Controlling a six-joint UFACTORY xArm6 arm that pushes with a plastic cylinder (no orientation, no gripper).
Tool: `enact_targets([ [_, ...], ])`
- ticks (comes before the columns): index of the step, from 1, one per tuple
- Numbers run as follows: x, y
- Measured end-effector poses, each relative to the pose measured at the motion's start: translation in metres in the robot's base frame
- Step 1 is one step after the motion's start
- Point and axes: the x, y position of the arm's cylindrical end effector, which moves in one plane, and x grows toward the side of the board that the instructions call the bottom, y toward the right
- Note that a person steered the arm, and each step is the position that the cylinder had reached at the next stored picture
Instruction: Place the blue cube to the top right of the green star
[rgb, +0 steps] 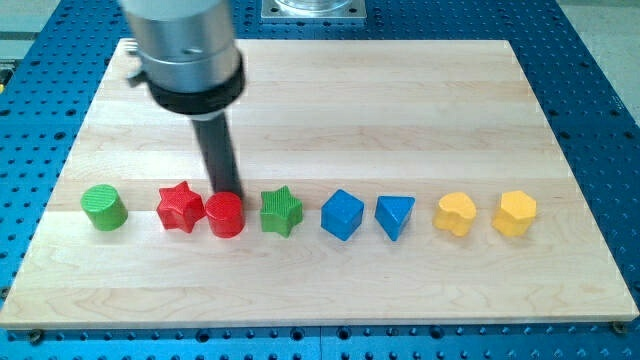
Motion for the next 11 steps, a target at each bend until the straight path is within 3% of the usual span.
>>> enact_targets([
  [2,0.047,-0.011],
  [3,0.081,0.035],
  [4,0.086,0.109],
  [5,0.067,0.145],
  [7,-0.013,0.105],
  [8,-0.012,0.142],
  [9,0.027,0.135],
  [10,0.04,0.073],
  [11,0.003,0.056],
])
